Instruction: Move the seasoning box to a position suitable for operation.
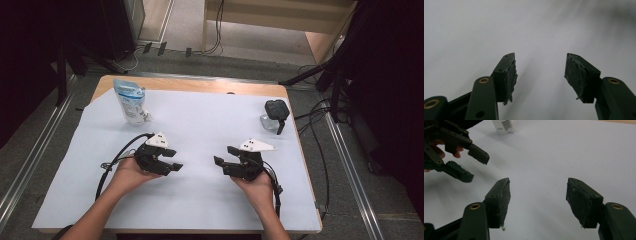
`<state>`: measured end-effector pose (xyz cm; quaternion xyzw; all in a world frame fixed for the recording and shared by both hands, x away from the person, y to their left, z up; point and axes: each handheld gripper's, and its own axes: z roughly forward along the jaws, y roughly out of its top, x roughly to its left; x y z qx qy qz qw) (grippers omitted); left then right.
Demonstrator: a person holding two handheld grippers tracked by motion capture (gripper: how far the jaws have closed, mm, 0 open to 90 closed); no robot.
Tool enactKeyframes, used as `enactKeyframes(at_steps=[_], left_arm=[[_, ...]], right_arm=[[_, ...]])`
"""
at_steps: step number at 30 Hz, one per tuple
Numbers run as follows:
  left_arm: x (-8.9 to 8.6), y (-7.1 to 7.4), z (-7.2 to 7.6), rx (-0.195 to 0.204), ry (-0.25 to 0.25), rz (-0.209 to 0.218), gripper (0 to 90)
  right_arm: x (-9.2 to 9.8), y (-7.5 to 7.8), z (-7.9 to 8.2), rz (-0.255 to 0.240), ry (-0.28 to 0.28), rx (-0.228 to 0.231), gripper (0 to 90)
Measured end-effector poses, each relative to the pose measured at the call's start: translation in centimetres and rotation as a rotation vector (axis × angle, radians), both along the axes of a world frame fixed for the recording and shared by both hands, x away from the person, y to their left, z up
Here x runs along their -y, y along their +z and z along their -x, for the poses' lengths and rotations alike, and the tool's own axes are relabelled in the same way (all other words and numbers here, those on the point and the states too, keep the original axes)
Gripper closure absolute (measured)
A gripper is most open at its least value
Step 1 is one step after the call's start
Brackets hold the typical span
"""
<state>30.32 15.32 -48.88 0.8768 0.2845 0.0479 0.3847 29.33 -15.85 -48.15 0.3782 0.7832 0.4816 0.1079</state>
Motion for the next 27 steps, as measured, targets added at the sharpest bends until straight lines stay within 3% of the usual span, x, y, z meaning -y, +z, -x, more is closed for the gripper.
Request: enactKeyframes(at_steps=[5, 8, 12, 16, 17, 20, 27], left_arm=[[-0.26, 0.11, -0.11, -0.021, 0.015, 0.045, 42.8], [-0.35, 0.28, 0.02, -0.011, 0.025, 0.052, 42.7], [-0.62, 0.22, 0.04, -0.004, 0.052, 0.081, 42.8], [-0.6, 0.29, 0.12, -0.006, 0.071, 0.074, 42.4], [-0.51, 0.39, 0.26, -0.001, 0.069, 0.09, 42.3], [-0.52, 0.33, 0.26, 0.001, 0.061, 0.084, 41.7], [-0.93, 0.13, 0.2, -0.003, 0.075, 0.074, 41.7]], right_arm=[[-0.02, -0.51, -0.26, 0.031, 0.023, -0.008, 39.7], [0.12, -0.94, -0.76, 0.036, 0.036, -0.044, 42.4], [0.21, -0.99, -0.72, 0.045, 0.031, -0.05, 43.2], [0.22, -0.79, -0.54, 0.053, 0.032, -0.022, 45.0], [0.23, -0.73, -0.51, 0.065, 0.032, -0.011, 46.0], [0.15, -0.69, -0.57, 0.074, 0.037, -0.026, 48.0], [0.14, -0.45, -0.57, 0.085, 0.044, 0.002, 45.3]])
